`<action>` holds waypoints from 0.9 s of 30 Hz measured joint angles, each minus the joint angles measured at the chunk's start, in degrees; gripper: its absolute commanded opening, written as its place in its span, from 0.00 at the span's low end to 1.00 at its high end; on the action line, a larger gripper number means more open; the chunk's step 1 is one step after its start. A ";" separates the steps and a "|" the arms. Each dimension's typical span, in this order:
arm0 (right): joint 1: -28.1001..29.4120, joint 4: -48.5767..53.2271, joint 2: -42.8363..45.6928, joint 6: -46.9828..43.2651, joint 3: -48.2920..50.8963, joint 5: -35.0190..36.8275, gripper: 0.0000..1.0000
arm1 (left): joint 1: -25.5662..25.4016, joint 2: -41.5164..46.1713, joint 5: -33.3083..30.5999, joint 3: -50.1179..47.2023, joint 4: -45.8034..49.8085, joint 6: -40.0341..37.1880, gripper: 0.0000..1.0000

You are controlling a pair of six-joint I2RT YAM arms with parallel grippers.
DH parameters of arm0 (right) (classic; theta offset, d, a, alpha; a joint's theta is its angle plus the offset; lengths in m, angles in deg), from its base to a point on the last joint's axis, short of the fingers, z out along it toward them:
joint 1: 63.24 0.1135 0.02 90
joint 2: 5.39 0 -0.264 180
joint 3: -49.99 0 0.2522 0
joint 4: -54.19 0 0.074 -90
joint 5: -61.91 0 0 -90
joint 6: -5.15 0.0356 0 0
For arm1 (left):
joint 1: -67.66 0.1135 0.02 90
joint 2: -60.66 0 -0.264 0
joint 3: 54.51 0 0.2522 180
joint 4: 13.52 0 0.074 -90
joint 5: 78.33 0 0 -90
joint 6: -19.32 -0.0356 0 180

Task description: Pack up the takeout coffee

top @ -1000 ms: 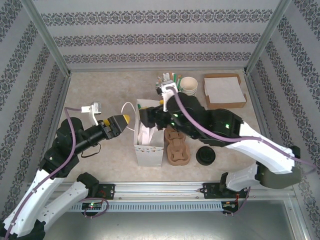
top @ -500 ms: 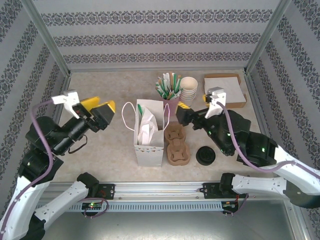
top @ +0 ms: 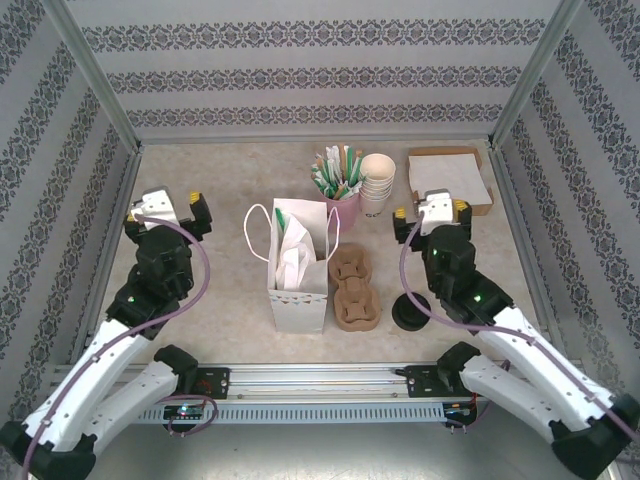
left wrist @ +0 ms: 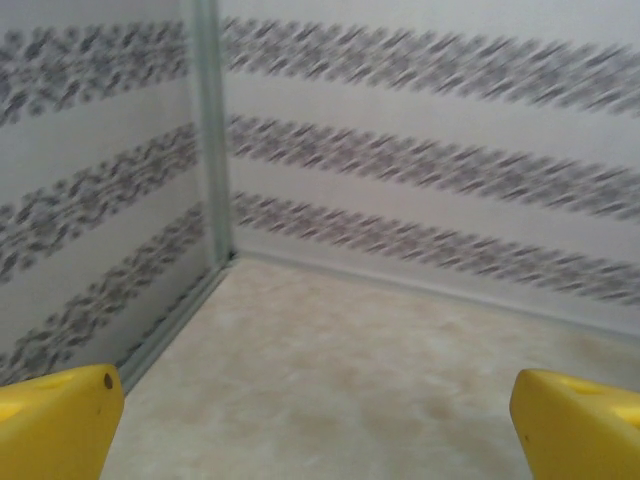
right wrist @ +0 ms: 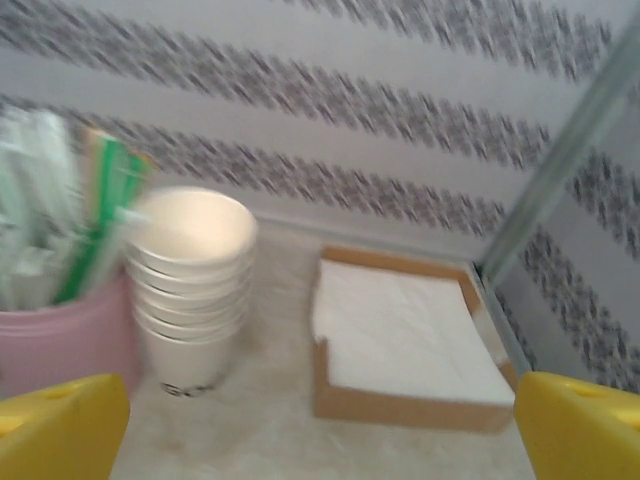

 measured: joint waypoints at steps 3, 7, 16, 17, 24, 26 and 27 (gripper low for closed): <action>-13.40 -3.76 -1.62 4.39 4.00 -6.45 0.98 | 7.17 -1.66 1.01 -2.80 -0.22 3.37 1.00; -26.05 -10.64 -4.33 9.27 10.03 -11.10 0.98 | 14.67 -7.48 3.72 -4.46 -1.90 8.96 1.00; -29.35 -23.41 -17.46 8.61 16.85 -14.10 0.98 | 17.94 -22.77 5.29 -15.26 -11.15 13.35 1.00; -29.35 -25.38 -18.64 8.44 17.64 -14.34 0.98 | 18.14 -24.13 5.29 -15.58 -12.44 13.25 1.00; -29.53 -35.15 -25.90 6.56 20.79 -15.19 0.98 | 18.29 -33.57 6.25 -22.38 -35.19 6.69 1.00; -29.73 -38.12 -26.84 6.29 20.81 -15.82 0.98 | 18.29 -36.76 7.50 -23.93 -38.99 4.28 1.00; -29.73 -39.28 -27.23 6.10 20.81 -16.11 0.98 | 18.29 -37.86 8.00 -24.02 -40.41 3.19 1.00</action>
